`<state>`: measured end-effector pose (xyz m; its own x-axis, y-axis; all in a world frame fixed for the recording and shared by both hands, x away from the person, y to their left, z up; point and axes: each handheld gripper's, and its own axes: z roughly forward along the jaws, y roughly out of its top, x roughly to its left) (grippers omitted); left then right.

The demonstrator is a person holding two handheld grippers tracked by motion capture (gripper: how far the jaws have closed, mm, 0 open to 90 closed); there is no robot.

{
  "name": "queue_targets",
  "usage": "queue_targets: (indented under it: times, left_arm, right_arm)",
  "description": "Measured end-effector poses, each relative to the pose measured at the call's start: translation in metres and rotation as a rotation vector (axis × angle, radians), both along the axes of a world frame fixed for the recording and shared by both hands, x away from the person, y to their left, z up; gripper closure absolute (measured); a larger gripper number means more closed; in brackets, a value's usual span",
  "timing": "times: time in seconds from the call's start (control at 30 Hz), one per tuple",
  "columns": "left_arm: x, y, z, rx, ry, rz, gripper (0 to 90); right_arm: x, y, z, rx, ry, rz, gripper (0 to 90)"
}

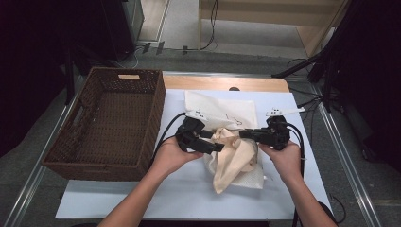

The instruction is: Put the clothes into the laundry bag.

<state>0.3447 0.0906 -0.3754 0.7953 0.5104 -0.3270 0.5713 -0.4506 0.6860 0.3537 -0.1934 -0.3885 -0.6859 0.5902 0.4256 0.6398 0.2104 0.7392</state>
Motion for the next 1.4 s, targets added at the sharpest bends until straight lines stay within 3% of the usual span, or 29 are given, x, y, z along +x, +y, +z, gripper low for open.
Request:
queue_targets:
  times: [0.13, 0.23, 0.4, 0.47, 0.7, 0.8, 0.9, 1.1, 1.4]
  left_arm:
    - [0.005, 0.005, -0.004, 0.043, 0.001, -0.002, 33.8]
    - [0.011, 0.008, -0.01, 0.111, -0.002, 0.022, 51.9]
    - [0.018, 0.01, -0.015, 0.119, -0.012, 0.069, 83.6]
    - [0.019, 0.005, -0.015, 0.136, -0.023, 0.065, 90.0]
    - [0.033, -0.008, -0.023, 0.178, -0.032, 0.065, 90.0]
    - [0.035, -0.013, -0.027, 0.161, -0.036, 0.071, 90.0]
    - [0.033, -0.023, -0.029, 0.172, -0.051, 0.054, 90.0]
    - [0.025, -0.036, -0.026, 0.152, -0.058, 0.05, 90.0]
    - [0.013, -0.051, -0.02, 0.147, -0.109, 0.033, 90.0]
  right_arm:
    - [0.001, -0.001, 0.0, 0.001, 0.001, 0.004, 87.7]
    - [0.002, 0.0, 0.0, 0.005, 0.003, 0.009, 87.7]
    - [0.003, 0.003, 0.0, 0.006, 0.008, 0.018, 87.6]
    - [0.003, 0.003, 0.0, 0.007, 0.007, 0.02, 87.6]
    - [0.003, 0.002, 0.0, 0.008, 0.007, 0.021, 87.6]
    - [0.003, 0.002, 0.001, 0.009, 0.006, 0.021, 87.6]
    - [0.003, 0.001, 0.001, 0.01, 0.005, 0.021, 87.6]
    - [0.004, 0.0, 0.0, 0.011, 0.008, 0.015, 87.6]
    - [0.004, 0.002, 0.0, 0.002, 0.011, 0.01, 87.6]
